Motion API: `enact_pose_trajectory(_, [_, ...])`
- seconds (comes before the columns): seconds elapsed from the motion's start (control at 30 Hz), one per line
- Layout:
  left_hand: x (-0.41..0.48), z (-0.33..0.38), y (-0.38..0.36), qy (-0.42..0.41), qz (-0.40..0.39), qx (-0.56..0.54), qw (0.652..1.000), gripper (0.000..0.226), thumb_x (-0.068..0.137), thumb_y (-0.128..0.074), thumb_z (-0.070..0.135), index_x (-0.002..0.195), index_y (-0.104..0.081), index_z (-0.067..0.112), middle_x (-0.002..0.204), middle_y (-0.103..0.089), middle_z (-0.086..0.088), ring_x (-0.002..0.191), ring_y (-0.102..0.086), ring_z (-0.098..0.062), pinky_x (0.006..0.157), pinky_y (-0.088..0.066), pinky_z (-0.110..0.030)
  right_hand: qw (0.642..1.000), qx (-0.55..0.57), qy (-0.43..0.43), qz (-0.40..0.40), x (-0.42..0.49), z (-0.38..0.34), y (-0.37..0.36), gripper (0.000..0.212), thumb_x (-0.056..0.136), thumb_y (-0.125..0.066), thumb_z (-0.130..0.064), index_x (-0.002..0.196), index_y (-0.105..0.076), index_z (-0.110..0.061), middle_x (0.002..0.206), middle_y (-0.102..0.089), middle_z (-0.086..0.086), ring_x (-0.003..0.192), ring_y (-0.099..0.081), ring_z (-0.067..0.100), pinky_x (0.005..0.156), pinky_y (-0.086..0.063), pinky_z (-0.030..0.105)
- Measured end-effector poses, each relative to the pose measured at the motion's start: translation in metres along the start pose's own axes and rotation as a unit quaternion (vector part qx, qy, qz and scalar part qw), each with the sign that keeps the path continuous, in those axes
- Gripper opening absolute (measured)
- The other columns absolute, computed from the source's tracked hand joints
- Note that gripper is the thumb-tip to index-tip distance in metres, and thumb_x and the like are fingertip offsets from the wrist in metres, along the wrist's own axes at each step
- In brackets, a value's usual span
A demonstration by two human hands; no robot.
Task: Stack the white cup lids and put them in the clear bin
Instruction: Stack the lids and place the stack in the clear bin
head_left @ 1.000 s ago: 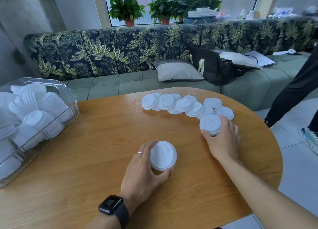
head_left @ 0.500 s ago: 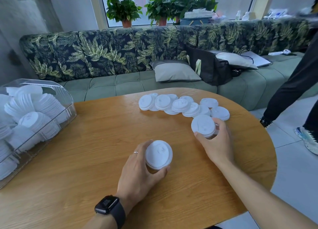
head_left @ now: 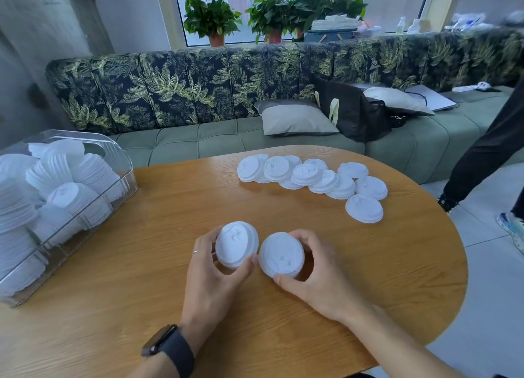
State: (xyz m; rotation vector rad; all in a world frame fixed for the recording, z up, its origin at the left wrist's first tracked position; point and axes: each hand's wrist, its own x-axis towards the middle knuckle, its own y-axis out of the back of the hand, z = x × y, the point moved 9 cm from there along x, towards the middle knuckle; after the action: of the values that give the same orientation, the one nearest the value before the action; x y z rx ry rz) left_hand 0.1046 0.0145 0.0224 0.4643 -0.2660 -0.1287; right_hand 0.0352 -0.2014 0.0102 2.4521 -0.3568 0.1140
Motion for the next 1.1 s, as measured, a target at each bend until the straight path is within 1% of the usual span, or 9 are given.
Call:
enact_pose_trajectory(0.13, [-0.004, -0.001, 0.003, -0.002, -0.008, 0.005, 1.000, 0.084, 0.070, -0.083, 0.058, 0.140, -0.042, 0.039, 0.132, -0.049, 0.026, 0.124, -0.048, 0.002, 0.107, -0.046, -0.036, 0.999, -0.029, 0.021, 0.000, 0.001, -0.006, 0.000, 0.076, 0.066, -0.084, -0.053, 0.132, -0.048, -0.041, 0.134, -0.037, -0.037, 0.132, -0.034, -0.006, 0.106, -0.027, 0.011])
enact_pose_trajectory(0.33, [-0.007, 0.008, -0.001, -0.033, -0.042, 0.004, 0.999, 0.085, 0.069, -0.083, 0.060, 0.140, -0.040, 0.041, 0.135, -0.053, 0.024, 0.126, -0.049, 0.001, 0.107, -0.044, -0.029, 0.999, -0.001, 0.020, 0.026, 0.005, -0.005, 0.008, 0.072, 0.065, -0.088, -0.043, 0.130, -0.056, -0.042, 0.128, -0.049, -0.036, 0.130, -0.036, -0.006, 0.100, -0.025, 0.000])
enact_pose_trajectory(0.4, [-0.006, 0.016, 0.000, -0.060, -0.051, 0.015, 0.997, 0.082, 0.070, -0.083, 0.058, 0.138, -0.041, 0.040, 0.132, -0.055, 0.024, 0.126, -0.050, 0.001, 0.104, -0.041, -0.021, 0.999, 0.045, 0.004, 0.014, 0.006, -0.006, 0.011, 0.074, 0.065, -0.091, -0.039, 0.131, -0.057, -0.042, 0.127, -0.053, -0.035, 0.130, -0.042, -0.006, 0.102, -0.031, 0.004])
enact_pose_trajectory(0.5, [-0.004, 0.032, -0.001, -0.110, -0.073, 0.045, 0.990, 0.081, 0.071, -0.086, 0.049, 0.138, -0.043, 0.035, 0.132, -0.055, 0.023, 0.126, -0.051, 0.000, 0.099, -0.037, -0.009, 0.991, 0.129, -0.022, -0.036, 0.010, -0.008, 0.009, 0.081, 0.060, -0.091, -0.039, 0.134, -0.059, -0.037, 0.128, -0.062, -0.021, 0.119, -0.061, 0.004, 0.100, -0.049, 0.025])
enact_pose_trajectory(0.6, [-0.005, 0.045, -0.007, -0.154, -0.101, 0.069, 0.980, 0.081, 0.071, -0.087, 0.045, 0.138, -0.044, 0.033, 0.134, -0.053, 0.020, 0.125, -0.052, -0.003, 0.098, -0.039, -0.010, 0.977, 0.193, -0.048, -0.077, 0.012, -0.015, 0.004, 0.080, 0.057, -0.092, -0.028, 0.131, -0.060, -0.036, 0.121, -0.070, -0.009, 0.109, -0.069, 0.013, 0.094, -0.059, 0.037])
enact_pose_trajectory(0.77, [-0.007, 0.050, -0.014, -0.165, -0.109, 0.054, 0.979, 0.081, 0.072, -0.086, 0.049, 0.139, -0.044, 0.031, 0.134, -0.054, 0.020, 0.126, -0.053, -0.003, 0.101, -0.043, -0.018, 0.924, 0.343, -0.087, -0.148, 0.012, -0.025, -0.012, 0.079, 0.066, -0.081, 0.007, 0.134, -0.058, -0.027, 0.115, -0.075, 0.004, 0.106, -0.070, 0.023, 0.098, -0.058, 0.042])
enact_pose_trajectory(0.9, [-0.011, 0.046, -0.012, -0.148, -0.092, 0.029, 0.984, 0.080, 0.071, -0.089, 0.044, 0.137, -0.044, 0.035, 0.132, -0.056, 0.022, 0.126, -0.054, -0.006, 0.101, -0.043, -0.018, 0.855, 0.475, -0.137, -0.158, 0.008, -0.022, -0.019, 0.075, 0.070, -0.068, 0.009, 0.139, -0.053, -0.016, 0.101, -0.067, 0.024, 0.093, -0.061, 0.032, 0.089, -0.049, 0.035])
enact_pose_trajectory(1.0, [-0.013, 0.042, -0.011, -0.136, -0.086, 0.013, 0.987, 0.082, 0.070, -0.090, 0.043, 0.138, -0.045, 0.034, 0.133, -0.058, 0.020, 0.126, -0.055, -0.006, 0.102, -0.043, -0.018, 0.815, 0.535, -0.165, -0.152, 0.005, -0.020, -0.022, 0.067, 0.073, -0.063, 0.007, 0.137, -0.058, -0.007, 0.106, -0.059, 0.022, 0.082, -0.049, 0.020, 0.072, -0.046, 0.026])
enact_pose_trajectory(1.1, [-0.012, 0.040, -0.009, -0.134, -0.080, 0.013, 0.988, 0.082, 0.069, -0.089, 0.047, 0.138, -0.046, 0.034, 0.133, -0.058, 0.020, 0.126, -0.055, -0.004, 0.102, -0.044, -0.020, 0.802, 0.550, -0.171, -0.156, 0.004, -0.020, -0.023, 0.057, 0.080, -0.063, 0.006, 0.136, -0.060, -0.006, 0.117, -0.069, 0.018, 0.093, -0.053, 0.022, 0.079, -0.043, 0.031])
